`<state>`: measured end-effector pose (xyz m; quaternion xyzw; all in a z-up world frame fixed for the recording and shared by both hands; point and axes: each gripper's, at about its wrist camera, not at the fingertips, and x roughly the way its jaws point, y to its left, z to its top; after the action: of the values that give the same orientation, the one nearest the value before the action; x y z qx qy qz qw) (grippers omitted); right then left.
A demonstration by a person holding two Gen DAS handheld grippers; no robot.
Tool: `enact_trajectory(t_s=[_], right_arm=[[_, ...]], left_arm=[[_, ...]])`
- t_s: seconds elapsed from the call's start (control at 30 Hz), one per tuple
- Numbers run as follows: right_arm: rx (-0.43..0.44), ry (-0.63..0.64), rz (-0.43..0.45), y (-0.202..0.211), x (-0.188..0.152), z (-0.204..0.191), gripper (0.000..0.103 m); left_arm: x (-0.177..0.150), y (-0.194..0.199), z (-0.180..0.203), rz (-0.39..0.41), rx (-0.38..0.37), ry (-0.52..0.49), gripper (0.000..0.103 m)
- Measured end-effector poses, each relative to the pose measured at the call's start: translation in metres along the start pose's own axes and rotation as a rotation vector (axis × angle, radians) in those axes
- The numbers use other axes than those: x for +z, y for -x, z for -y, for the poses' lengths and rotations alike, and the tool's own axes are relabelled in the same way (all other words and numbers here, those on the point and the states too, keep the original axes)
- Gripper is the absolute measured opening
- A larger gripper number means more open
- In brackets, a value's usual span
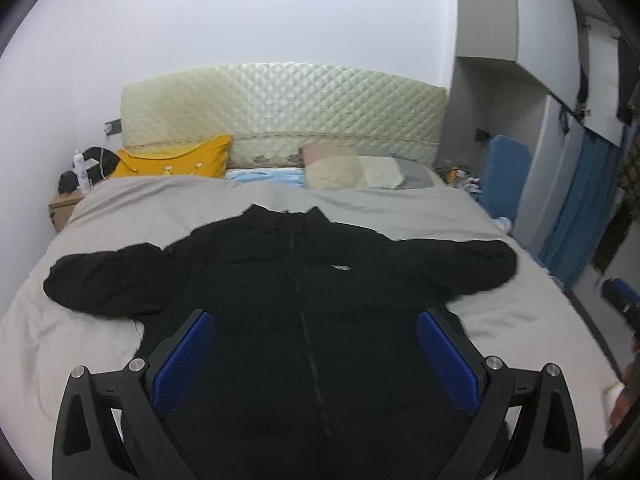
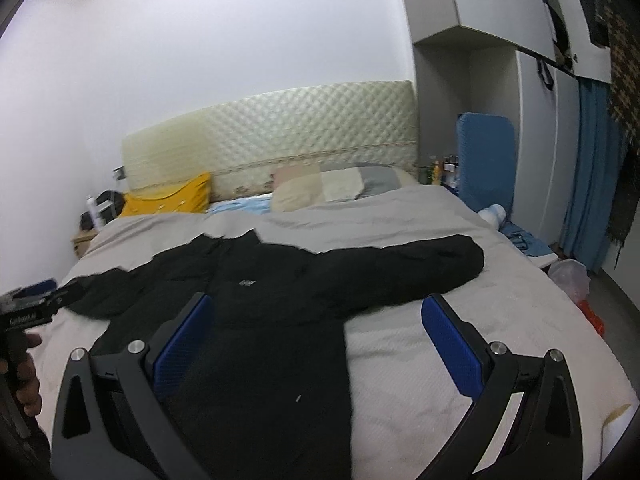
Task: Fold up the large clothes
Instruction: 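Grasp the sleeve cuff nearest the right gripper with the right gripper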
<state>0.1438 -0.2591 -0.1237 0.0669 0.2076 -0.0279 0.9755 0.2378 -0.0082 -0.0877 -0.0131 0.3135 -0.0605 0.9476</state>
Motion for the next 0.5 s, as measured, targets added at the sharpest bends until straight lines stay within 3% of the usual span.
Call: enact_trajectory(t_s=[0.27, 0.5], right_arm=[[-0.069, -0.051, 0.067, -0.087, 0.012, 0.033, 0.103], [-0.193, -0.123, 0.068, -0.160, 0.010, 0.082, 0.103]], left_arm=[[-0.022, -0.062, -0.029, 0.012, 0.006, 0.028, 0.103], [-0.049, -0.098, -0.081, -0.011, 0.006, 0.147, 0.103]])
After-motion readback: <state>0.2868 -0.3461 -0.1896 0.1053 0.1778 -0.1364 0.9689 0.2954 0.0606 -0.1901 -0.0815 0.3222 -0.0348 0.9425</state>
